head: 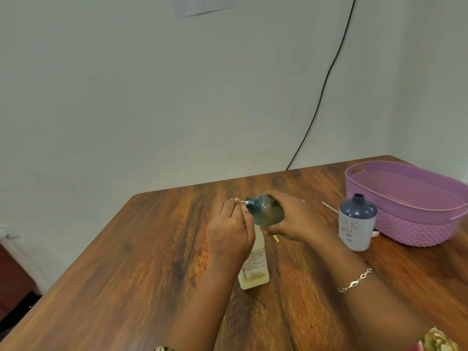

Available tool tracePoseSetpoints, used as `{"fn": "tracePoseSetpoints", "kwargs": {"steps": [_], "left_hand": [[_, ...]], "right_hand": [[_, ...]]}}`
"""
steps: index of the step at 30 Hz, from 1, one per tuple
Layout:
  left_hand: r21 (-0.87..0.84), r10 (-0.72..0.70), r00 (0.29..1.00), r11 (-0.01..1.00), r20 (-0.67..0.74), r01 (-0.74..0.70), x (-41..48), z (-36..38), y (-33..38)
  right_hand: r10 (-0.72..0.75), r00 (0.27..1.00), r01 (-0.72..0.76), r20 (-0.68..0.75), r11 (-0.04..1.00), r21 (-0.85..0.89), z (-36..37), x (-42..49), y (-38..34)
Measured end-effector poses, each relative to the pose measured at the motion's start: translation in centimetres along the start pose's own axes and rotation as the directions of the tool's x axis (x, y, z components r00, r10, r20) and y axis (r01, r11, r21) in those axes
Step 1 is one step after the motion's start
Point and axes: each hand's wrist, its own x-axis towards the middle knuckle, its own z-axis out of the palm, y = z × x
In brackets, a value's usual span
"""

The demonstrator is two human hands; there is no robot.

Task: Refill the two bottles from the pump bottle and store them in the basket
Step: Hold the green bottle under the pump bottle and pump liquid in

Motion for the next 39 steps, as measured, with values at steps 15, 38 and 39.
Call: {"fn": "tracePoseSetpoints", "kwargs": {"steps": [15,38,39], "left_hand": [[-0.026,-0.042,0.999,0.999,0.033,0.043,0.3,0.1,0.2],[-0.015,-0.040,0.998,0.999,0.040,0.041,0.8,-0.1,0.1],[-0.016,-0.047,0.998,0.999,0.033,0.047,1.0,0.0,0.1]], "right_hand": [[0.025,1.000,-0.025,-0.007,0.999,0.028,-0.1,-0.1,-0.2],[-0.002,1.000,0.002,-0.005,0.999,0.038,-0.8,-0.5,-0.9],[-0.009,1.000,0.009,-0.012,1.000,0.026,-0.9,-0.3,-1.0]]}}
